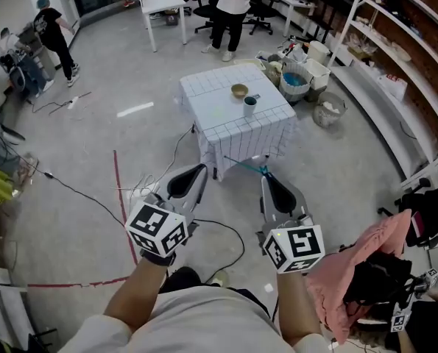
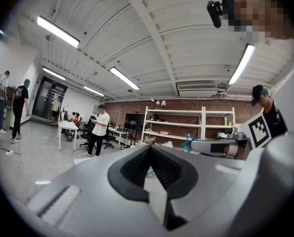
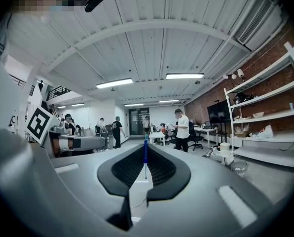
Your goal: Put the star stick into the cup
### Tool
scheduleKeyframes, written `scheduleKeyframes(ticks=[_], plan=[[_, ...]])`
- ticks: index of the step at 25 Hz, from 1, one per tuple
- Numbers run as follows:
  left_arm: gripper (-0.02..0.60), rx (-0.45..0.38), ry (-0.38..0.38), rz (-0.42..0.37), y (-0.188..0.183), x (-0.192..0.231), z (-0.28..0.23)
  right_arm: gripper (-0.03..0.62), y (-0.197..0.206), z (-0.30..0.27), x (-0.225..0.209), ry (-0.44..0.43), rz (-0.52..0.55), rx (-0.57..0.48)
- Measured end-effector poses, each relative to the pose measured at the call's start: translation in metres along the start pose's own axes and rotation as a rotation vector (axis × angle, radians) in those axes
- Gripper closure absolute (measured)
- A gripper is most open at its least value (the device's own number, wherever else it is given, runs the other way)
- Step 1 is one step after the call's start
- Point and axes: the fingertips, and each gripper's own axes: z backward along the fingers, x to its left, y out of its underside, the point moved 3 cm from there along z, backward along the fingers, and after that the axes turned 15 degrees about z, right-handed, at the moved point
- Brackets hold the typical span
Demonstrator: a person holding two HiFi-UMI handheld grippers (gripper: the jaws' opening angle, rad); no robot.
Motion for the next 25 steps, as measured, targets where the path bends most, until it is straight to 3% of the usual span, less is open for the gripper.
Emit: scheduleKeyframes(ticks=[11, 25], plan=[[0.575, 0.049, 0.017, 0.018, 0.009, 0.02, -0.057, 0.566, 0.024, -0.035, -0.041, 0.036, -0.028, 0.048], [0.575, 0.1, 0.137, 0.016, -0.029, 0.131, -0.209, 0.566, 0.044, -0.195, -0.107, 0.143, -0.016, 0.127]])
